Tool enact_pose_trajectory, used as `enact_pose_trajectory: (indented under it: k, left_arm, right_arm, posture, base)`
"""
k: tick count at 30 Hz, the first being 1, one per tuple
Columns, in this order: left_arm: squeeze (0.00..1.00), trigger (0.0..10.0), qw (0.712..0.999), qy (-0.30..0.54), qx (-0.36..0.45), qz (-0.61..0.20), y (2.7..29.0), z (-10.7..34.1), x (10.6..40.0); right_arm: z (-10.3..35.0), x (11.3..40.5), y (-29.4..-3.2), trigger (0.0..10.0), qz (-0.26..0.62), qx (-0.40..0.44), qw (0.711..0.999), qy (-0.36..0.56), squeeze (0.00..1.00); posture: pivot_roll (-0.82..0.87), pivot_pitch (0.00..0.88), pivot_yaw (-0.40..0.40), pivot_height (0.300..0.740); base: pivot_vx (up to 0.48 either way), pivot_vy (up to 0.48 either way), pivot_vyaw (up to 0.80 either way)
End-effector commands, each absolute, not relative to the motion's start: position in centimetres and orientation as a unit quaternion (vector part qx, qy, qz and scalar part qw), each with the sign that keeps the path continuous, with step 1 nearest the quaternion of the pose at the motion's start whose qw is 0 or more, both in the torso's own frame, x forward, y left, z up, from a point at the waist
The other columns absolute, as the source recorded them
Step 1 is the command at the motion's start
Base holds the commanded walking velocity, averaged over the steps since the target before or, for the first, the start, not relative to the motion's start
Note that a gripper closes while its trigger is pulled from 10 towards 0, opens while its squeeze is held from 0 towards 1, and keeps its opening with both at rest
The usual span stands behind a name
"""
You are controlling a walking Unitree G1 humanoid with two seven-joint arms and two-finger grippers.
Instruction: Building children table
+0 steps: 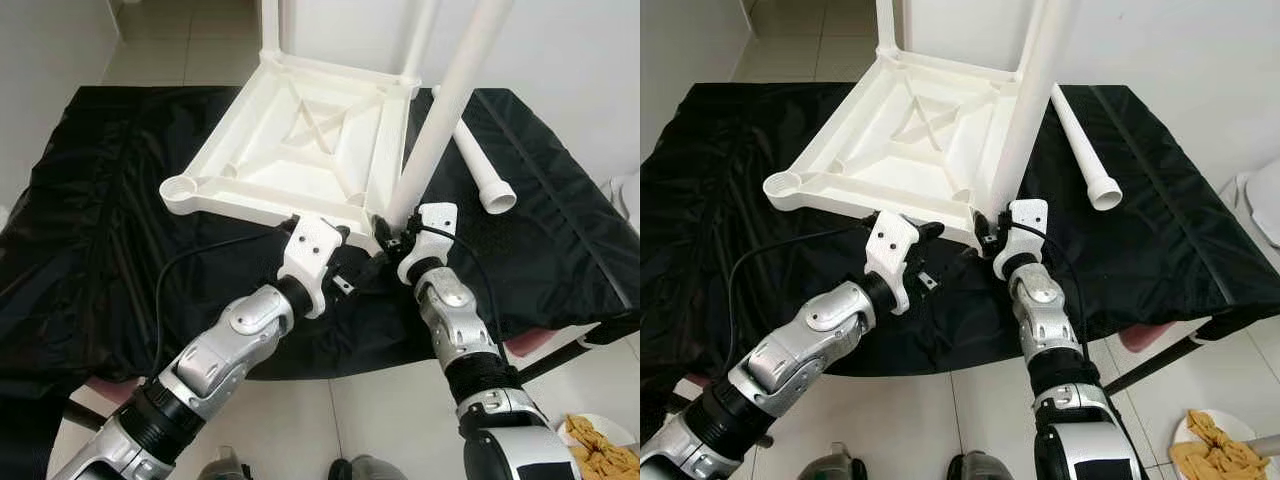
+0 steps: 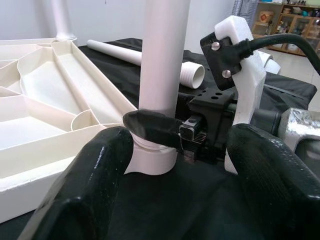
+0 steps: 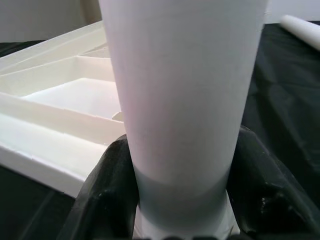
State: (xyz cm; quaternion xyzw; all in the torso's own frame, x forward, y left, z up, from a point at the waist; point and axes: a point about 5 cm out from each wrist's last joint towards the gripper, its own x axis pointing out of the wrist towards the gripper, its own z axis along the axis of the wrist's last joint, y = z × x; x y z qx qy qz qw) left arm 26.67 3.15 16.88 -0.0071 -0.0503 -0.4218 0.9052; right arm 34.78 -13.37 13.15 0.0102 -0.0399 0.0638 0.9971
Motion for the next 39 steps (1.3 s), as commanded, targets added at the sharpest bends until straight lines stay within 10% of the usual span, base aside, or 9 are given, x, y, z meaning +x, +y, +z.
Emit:
enact_pose_trajectory:
  k: [1, 22, 23, 24, 25, 26, 39]
  left_arm:
    - [0.0, 10.0, 0.842, -0.049, 0.002, -0.537, 2.2, 16.7, 25.3]
    - [0.0, 10.0, 0.84, -0.048, 0.0, -0.541, 2.0, 16.6, 25.1]
    - [0.0, 10.0, 0.84, -0.048, 0.0, -0.541, 2.0, 16.5, 25.1]
    - [0.0, 10.0, 0.84, -0.047, -0.001, -0.541, 2.0, 16.5, 25.0]
    - [0.0, 10.0, 0.84, -0.047, -0.001, -0.541, 2.0, 16.5, 25.0]
    - [0.0, 10.0, 0.84, -0.047, -0.001, -0.541, 2.0, 16.5, 25.0]
    - [0.0, 10.0, 0.846, -0.047, 0.015, -0.531, 2.2, 16.4, 25.4]
  right_arm:
    - [12.5, 34.6, -14.6, 10.0, 0.01, 0.022, 1.0, -0.019, 0.0]
    - [11.2, 33.6, -11.5, 10.0, -0.136, 0.022, 0.989, 0.045, 0.0]
    - [11.2, 33.6, -11.1, 10.0, -0.139, 0.012, 0.989, 0.043, 0.04]
    - [11.2, 33.4, -10.9, 10.0, -0.144, 0.002, 0.989, 0.044, 0.32]
    - [11.2, 33.4, -10.9, 10.0, -0.144, 0.002, 0.989, 0.044, 0.32]
    - [11.2, 33.3, -10.8, 10.0, -0.139, 0.006, 0.989, 0.043, 1.0]
    - [11.8, 32.6, -11.5, 10.0, -0.045, 0.064, 0.997, 0.001, 1.0]
  posture:
    - [0.01, 0.053, -0.044, 0.74]
    - [0.02, 0.044, -0.054, 0.74]
    - [0.02, 0.043, -0.055, 0.74]
    - [0.02, 0.042, -0.056, 0.74]
    - [0.02, 0.042, -0.056, 0.74]
    - [0.02, 0.041, -0.057, 0.74]
    - [0.02, 0.049, -0.057, 0.74]
  base:
    - [0.0, 0.0, 0.0]
    - [0.0, 0.0, 0.0]
    - [0.0, 0.0, 0.0]
    - [0.0, 0.0, 0.0]
    - [0.0, 0.0, 0.0]
    - [0.0, 0.0, 0.0]
    - [0.0, 0.0, 0.0]
